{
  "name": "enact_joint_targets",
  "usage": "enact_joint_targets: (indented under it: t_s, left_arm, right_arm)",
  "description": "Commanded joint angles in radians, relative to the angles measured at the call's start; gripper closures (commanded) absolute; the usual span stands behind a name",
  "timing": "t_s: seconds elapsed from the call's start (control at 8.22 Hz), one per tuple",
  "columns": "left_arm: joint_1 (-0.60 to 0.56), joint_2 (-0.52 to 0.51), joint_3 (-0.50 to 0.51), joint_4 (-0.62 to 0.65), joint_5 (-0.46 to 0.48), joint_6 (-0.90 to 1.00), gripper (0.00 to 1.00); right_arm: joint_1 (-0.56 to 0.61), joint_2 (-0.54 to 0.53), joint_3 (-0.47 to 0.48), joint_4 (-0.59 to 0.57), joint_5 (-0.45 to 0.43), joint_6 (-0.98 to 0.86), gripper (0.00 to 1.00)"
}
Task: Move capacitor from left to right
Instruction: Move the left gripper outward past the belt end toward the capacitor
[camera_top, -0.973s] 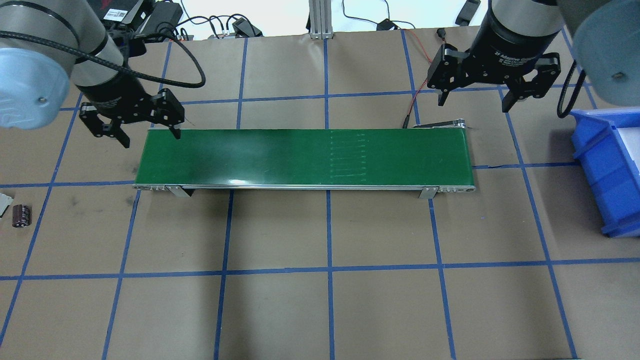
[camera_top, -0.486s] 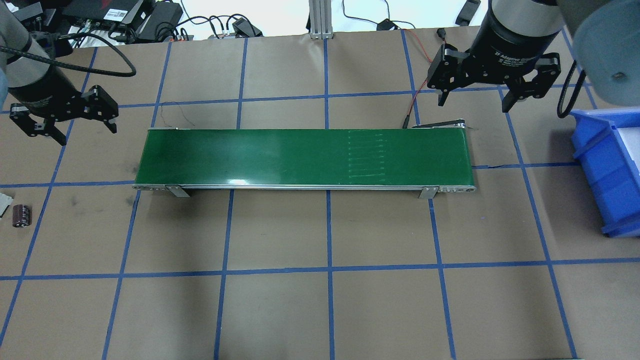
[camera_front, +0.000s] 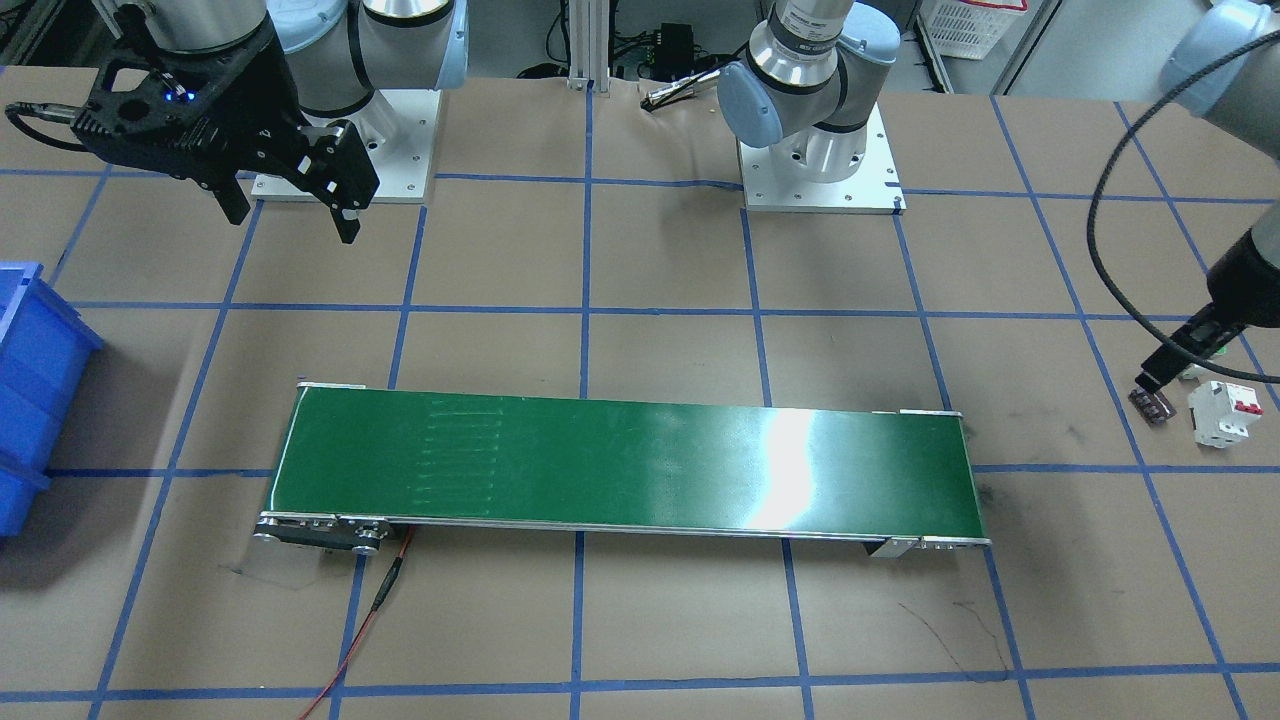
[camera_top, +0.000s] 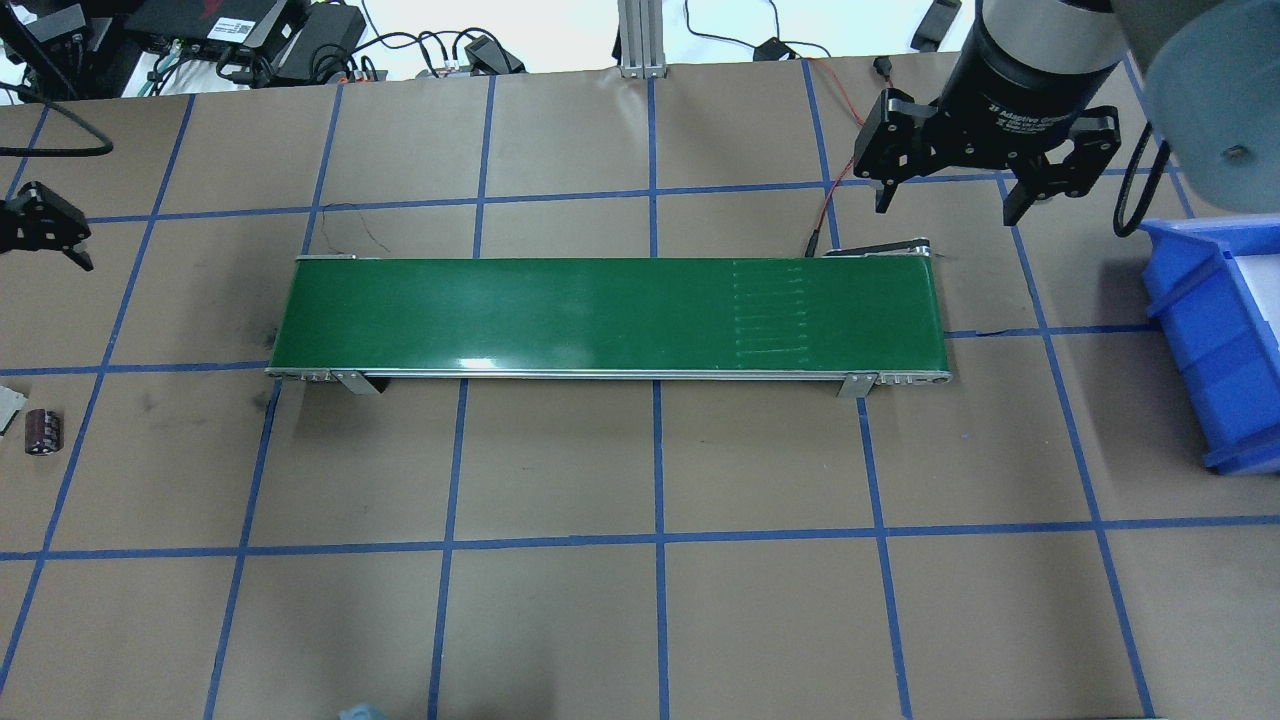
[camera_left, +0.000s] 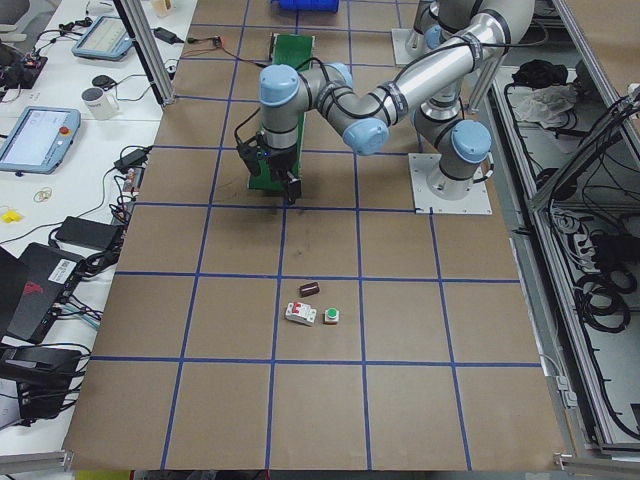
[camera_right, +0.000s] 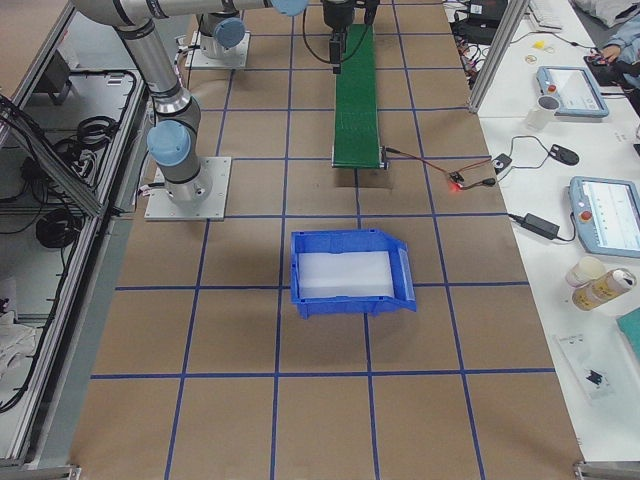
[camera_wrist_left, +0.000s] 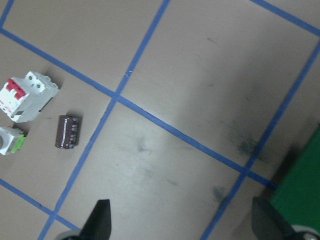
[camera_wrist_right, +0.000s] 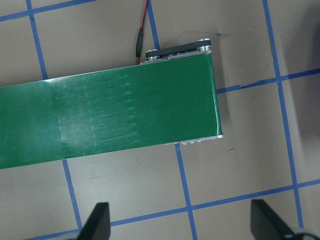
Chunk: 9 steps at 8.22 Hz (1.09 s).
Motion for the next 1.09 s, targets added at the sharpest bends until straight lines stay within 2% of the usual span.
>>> enact_joint_targets:
  t_s: [0.0, 0.24, 0.49, 0.61, 0.97]
  left_arm:
    - [0.190, -0.126, 0.001, 0.058, 0.001, 0.045, 0.00]
    - [0.242, -0.203, 0.008, 0.062, 0.003, 0.093, 0.00]
    - [0.243, -0.271, -0.002, 0.227, 0.047, 0.099, 0.00]
    - [0.243, -0.286, -0.002, 0.234, 0.052, 0.092, 0.09]
    - [0.243, -0.297, -0.005, 0.223, 0.053, 0.061, 0.11]
  right_arm:
    - [0.000, 0.000, -0.001, 0.001, 0.000, -0.002, 0.00]
    - [0.000, 0.000, 0.001, 0.001, 0.000, -0.002, 0.00]
    - [0.000, 0.000, 0.001, 0.001, 0.000, -0.002, 0.00]
    - [0.000, 0.000, 0.001, 0.001, 0.000, 0.000, 0.00]
    - [0.000, 0.000, 0.003, 0.006, -0.002, -0.005, 0.00]
